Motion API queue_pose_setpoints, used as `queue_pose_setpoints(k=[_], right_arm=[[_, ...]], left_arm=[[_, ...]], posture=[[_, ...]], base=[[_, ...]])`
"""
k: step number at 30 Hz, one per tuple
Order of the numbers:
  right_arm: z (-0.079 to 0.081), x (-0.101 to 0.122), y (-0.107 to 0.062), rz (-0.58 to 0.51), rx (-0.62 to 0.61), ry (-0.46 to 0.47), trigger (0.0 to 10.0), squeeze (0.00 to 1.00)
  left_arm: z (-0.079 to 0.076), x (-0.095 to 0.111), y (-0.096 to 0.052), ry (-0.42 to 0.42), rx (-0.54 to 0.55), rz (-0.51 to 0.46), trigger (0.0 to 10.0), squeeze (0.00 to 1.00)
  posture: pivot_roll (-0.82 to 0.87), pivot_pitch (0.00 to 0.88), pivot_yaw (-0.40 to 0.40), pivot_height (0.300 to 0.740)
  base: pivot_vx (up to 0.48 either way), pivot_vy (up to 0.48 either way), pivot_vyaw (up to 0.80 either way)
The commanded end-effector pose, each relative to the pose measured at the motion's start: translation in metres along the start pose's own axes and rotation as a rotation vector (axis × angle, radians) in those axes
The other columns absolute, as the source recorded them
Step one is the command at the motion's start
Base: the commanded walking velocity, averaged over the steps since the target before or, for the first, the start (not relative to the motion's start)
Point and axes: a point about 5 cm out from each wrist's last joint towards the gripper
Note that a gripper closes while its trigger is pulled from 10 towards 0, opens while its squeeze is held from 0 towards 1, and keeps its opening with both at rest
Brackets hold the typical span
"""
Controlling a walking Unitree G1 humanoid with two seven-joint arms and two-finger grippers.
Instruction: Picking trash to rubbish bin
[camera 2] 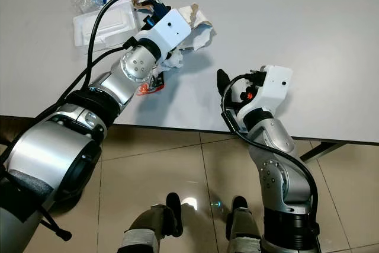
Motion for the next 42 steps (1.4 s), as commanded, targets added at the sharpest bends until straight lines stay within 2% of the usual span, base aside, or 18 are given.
queue_pose_setpoints(k=[1,8,9,10,12,13,42], right_arm=[[-0.0007,-0.0112,-0.0055,0.054,-0.015,0.021,10.0,0.00],[-0.0005,-0.0110,-0.0080,0.055,-0.015,0.023,10.0,0.00],[-0.0007,-0.0110,-0.0081,0.055,-0.015,0.023,10.0,0.00],[-0.0012,-0.0108,-0.0084,0.055,-0.016,0.024,10.0,0.00],[-0.0013,-0.0107,-0.0082,0.055,-0.016,0.024,10.0,0.00],[-0.0012,-0.0106,-0.0082,0.055,-0.016,0.023,10.0,0.00],[-0.0038,-0.0106,-0.0082,0.059,-0.019,0.020,10.0,0.00]], left_arm=[[-0.0007,-0.0116,-0.0036,0.051,0.014,0.042,10.0,0.00],[0.0057,-0.0115,-0.0029,0.097,0.089,0.054,10.0,0.00],[0.0061,-0.0111,-0.0027,0.100,0.094,0.053,9.3,0.00],[0.0070,-0.0102,-0.0024,0.099,0.106,0.050,0.7,0.00],[0.0072,-0.0101,-0.0024,0.097,0.108,0.050,0.7,0.00],[0.0073,-0.0099,-0.0024,0.105,0.113,0.049,0.0,0.00],[0.0076,-0.0060,-0.0012,0.133,0.113,0.030,0.0,0.00]], posture=[[-0.09,0.390,0.147,0.740],[-0.10,0.390,0.142,0.740],[-0.10,0.390,0.142,0.740],[-0.10,0.389,0.141,0.740],[-0.10,0.387,0.142,0.740],[-0.10,0.387,0.142,0.740],[-0.09,0.388,0.140,0.740]], base=[[0.000,0.000,0.00],[0.000,0.000,0.00],[0.000,0.000,0.00],[0.000,0.000,0.00],[0.000,0.000,0.00],[0.000,0.000,0.00],[0.000,0.000,0.00]])
Point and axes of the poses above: a point about 5 cm out from each wrist's last joint towards the gripper, its own y axis pointing out of the wrist towards the gripper, its own x axis along the axis of the wrist's last joint, z = x × y, and after that the axes turned 7 degrees about -y, right-handed
